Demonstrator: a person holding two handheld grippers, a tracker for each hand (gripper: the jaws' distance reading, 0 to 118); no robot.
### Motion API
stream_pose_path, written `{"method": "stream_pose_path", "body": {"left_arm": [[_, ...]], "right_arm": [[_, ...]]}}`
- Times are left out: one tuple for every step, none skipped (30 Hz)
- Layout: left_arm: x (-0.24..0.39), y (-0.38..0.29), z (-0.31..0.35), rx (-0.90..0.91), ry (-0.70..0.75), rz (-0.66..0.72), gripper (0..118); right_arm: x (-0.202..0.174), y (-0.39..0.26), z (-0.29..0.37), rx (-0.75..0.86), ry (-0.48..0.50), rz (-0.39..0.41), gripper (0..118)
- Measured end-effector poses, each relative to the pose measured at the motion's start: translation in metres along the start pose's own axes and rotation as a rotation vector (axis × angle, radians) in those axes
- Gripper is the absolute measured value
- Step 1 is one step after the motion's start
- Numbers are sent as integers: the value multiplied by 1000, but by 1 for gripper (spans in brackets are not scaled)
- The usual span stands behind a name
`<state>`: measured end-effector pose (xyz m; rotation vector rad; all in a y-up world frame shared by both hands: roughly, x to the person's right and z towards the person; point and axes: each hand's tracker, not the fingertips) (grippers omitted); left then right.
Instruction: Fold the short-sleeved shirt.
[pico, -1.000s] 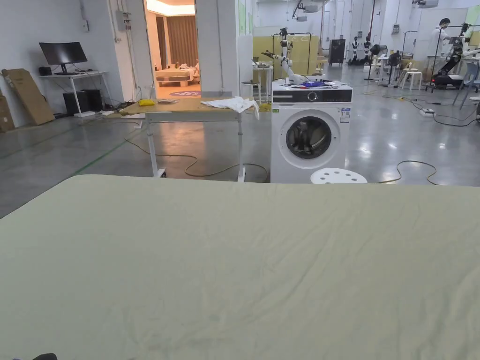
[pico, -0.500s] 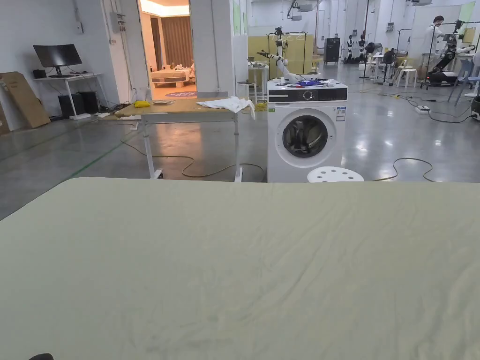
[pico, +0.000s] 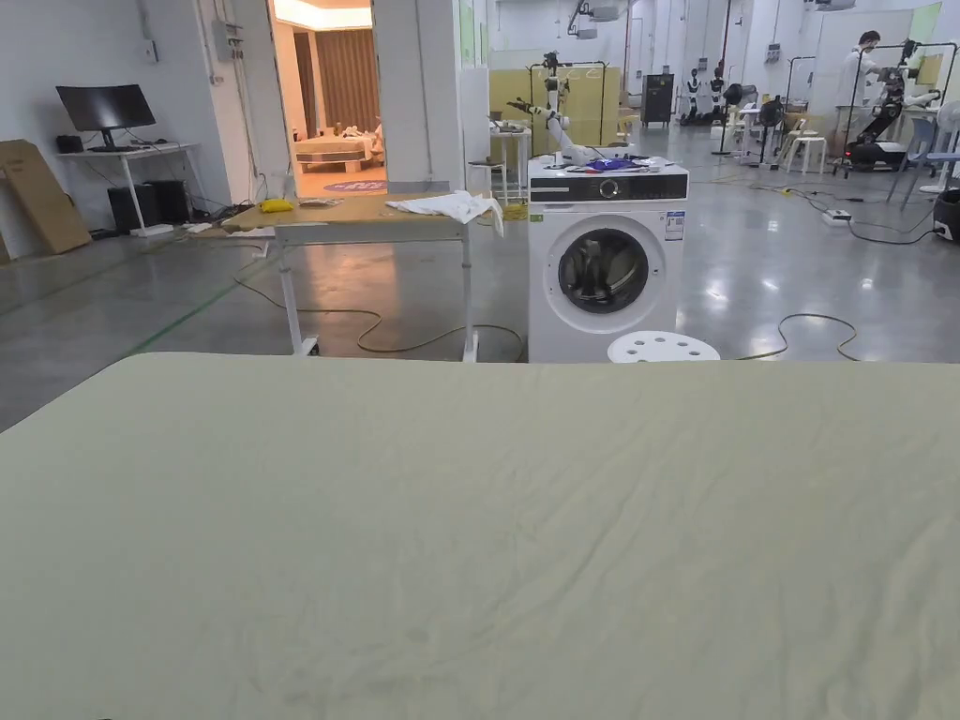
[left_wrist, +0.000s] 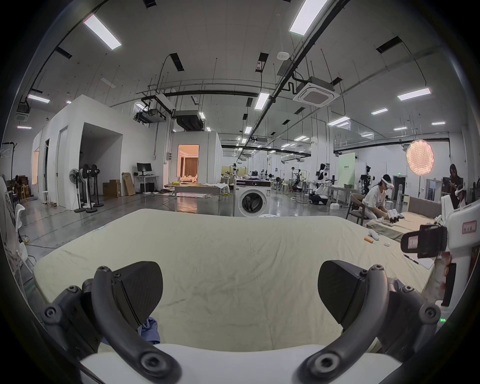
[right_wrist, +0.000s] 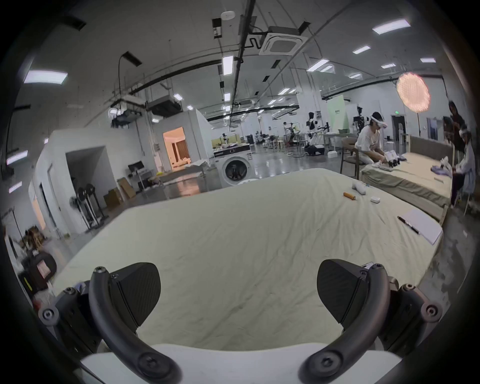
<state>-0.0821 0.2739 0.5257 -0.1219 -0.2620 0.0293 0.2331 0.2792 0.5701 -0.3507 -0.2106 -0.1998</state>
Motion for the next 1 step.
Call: {"method": "stream_pose_path", "body": {"left_arm": [[1,-1,-1,-1,5,1,118]], "right_arm": [[-2,-4,-3,-29,27,47,118]]}}
